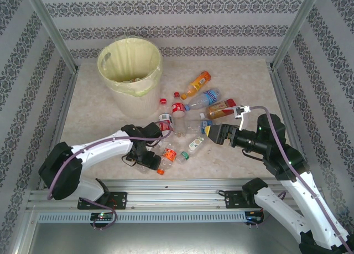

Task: Put the plastic bottles in the bin

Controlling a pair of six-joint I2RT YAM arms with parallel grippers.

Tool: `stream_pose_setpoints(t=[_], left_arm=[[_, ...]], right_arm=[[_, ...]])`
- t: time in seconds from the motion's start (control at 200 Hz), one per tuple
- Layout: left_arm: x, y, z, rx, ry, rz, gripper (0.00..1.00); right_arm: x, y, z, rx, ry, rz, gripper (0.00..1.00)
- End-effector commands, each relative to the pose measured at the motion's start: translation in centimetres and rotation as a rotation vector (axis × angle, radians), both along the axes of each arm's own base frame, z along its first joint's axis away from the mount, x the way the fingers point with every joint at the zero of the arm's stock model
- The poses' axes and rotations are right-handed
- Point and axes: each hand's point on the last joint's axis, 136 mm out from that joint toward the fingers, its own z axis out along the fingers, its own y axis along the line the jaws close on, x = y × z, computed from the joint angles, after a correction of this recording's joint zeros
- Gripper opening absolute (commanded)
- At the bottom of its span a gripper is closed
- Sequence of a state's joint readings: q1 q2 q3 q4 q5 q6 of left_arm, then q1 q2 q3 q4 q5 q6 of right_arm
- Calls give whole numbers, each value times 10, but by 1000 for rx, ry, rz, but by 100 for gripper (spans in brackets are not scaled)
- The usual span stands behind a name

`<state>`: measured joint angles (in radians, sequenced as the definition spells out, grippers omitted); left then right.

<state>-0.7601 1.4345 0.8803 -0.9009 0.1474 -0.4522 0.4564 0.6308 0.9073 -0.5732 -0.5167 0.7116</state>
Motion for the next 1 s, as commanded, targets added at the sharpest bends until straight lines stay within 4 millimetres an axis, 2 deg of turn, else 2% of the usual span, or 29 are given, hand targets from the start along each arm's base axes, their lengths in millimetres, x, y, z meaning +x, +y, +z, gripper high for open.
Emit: stream_pose_setpoints(t=[0.0, 0.26, 0.49, 0.699, 0.854, 0.994], left_arm=[[-2, 1, -8, 28, 2, 15, 86], [-3, -1, -18, 27, 17, 30, 83], [-3, -1, -18, 32, 21, 36, 73], [1, -4, -1, 7, -9, 37, 61], [4, -8, 19, -37, -48, 31, 61], [8, -19, 48, -129, -94, 3, 61]], right_arm=[[-1, 0, -3, -1, 5, -4, 98], [0, 0, -5, -3, 6, -8, 98], [0, -1, -6, -7, 7, -11, 98], [1, -1, -6, -9, 9, -12, 98], [1, 0, -5, -6, 6, -10, 98], [2, 1, -3, 1, -1, -7, 98]])
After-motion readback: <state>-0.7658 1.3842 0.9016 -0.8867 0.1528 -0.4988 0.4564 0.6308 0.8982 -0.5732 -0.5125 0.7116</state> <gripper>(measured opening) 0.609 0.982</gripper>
